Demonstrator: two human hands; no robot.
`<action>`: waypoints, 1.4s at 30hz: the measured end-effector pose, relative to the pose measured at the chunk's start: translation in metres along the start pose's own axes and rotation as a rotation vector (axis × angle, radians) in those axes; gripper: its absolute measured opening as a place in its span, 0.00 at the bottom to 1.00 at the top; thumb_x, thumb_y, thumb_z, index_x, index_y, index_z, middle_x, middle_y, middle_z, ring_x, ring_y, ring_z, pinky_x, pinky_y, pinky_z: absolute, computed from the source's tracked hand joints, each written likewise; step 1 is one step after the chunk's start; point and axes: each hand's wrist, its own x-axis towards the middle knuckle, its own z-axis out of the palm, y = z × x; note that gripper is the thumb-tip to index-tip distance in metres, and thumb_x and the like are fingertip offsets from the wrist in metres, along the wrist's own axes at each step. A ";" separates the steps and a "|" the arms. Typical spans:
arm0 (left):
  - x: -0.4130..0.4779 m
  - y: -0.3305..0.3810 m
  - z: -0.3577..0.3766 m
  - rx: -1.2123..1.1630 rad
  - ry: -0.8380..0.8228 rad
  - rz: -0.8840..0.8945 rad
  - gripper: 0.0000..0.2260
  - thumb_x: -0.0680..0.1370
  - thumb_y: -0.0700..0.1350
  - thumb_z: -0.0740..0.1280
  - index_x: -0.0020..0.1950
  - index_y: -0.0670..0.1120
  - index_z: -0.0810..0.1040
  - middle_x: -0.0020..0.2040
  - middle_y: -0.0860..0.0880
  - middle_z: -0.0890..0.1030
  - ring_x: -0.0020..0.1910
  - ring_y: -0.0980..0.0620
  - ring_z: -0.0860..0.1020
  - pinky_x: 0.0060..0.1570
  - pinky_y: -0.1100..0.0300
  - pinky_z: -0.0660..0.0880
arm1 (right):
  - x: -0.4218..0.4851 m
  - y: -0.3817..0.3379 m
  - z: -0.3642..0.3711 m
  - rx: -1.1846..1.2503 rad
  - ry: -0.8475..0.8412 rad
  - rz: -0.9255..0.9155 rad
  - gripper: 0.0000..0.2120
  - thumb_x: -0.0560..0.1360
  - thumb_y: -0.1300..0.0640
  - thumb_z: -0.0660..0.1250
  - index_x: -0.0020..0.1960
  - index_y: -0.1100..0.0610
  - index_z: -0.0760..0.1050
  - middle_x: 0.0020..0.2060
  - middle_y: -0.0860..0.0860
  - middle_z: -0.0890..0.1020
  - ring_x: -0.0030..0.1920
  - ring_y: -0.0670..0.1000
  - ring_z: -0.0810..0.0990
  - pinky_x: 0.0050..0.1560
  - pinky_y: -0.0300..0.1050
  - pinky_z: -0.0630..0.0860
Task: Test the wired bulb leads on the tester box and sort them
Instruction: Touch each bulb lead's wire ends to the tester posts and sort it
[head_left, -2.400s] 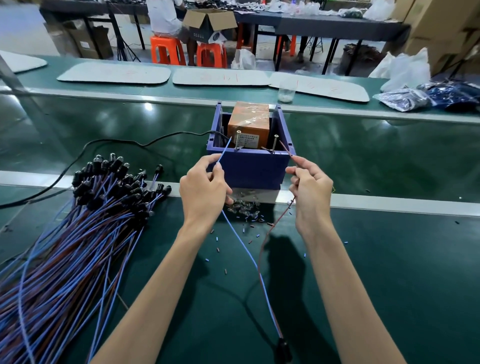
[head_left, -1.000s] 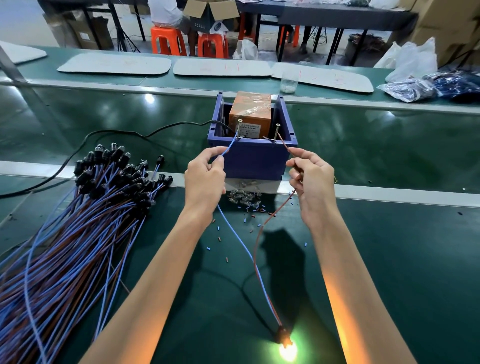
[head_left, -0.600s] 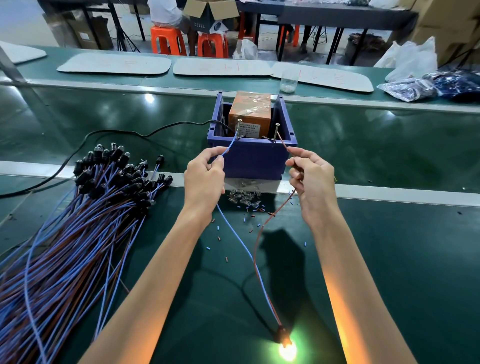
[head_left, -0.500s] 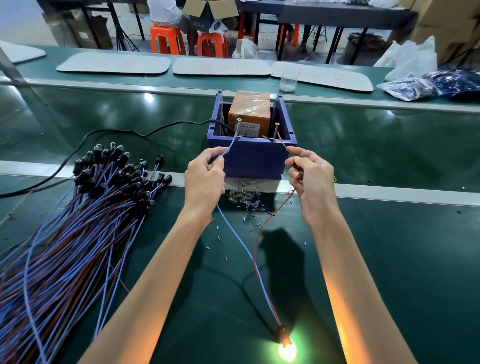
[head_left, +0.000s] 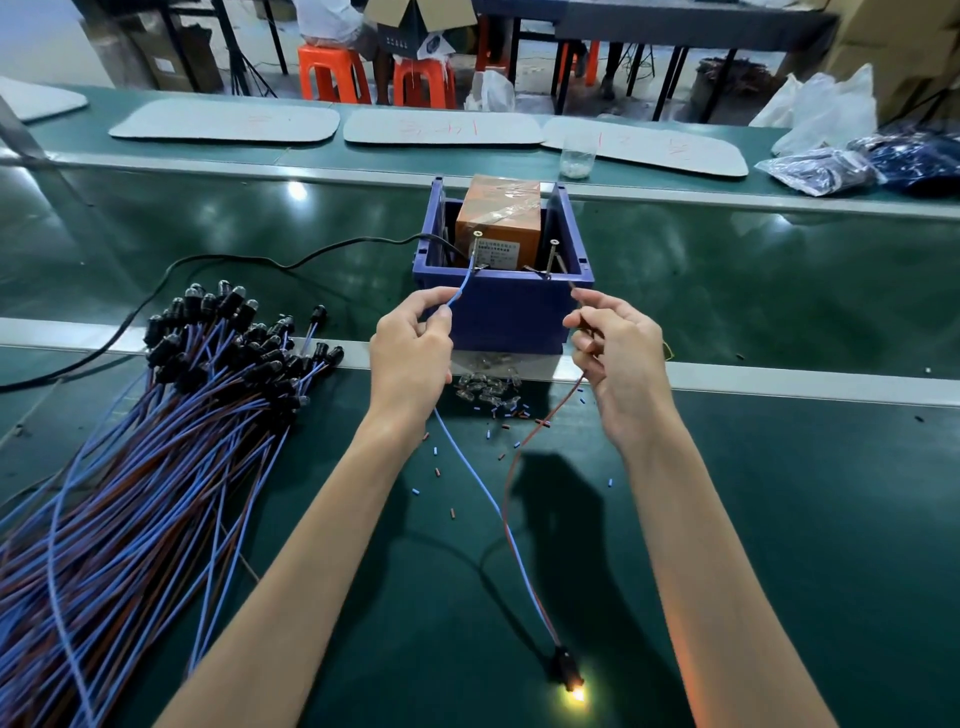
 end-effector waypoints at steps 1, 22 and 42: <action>-0.002 0.001 0.001 0.017 0.004 0.027 0.11 0.80 0.39 0.60 0.51 0.51 0.80 0.24 0.56 0.66 0.25 0.53 0.64 0.27 0.62 0.67 | 0.000 0.000 0.001 -0.001 -0.016 0.033 0.08 0.77 0.68 0.58 0.49 0.60 0.74 0.27 0.48 0.79 0.23 0.42 0.66 0.22 0.31 0.60; -0.097 0.059 0.037 -0.286 -0.521 -0.514 0.19 0.78 0.56 0.57 0.36 0.45 0.75 0.32 0.51 0.80 0.31 0.54 0.77 0.34 0.63 0.69 | -0.029 -0.052 0.012 0.760 -0.016 0.056 0.14 0.83 0.57 0.55 0.39 0.58 0.68 0.29 0.54 0.79 0.24 0.45 0.75 0.27 0.36 0.74; -0.030 0.046 0.007 -1.019 0.020 -0.534 0.15 0.82 0.48 0.59 0.36 0.48 0.66 0.22 0.55 0.58 0.17 0.59 0.55 0.18 0.68 0.52 | -0.021 -0.055 -0.021 0.182 -0.101 -0.058 0.13 0.80 0.60 0.55 0.40 0.58 0.74 0.20 0.45 0.66 0.18 0.41 0.56 0.18 0.32 0.52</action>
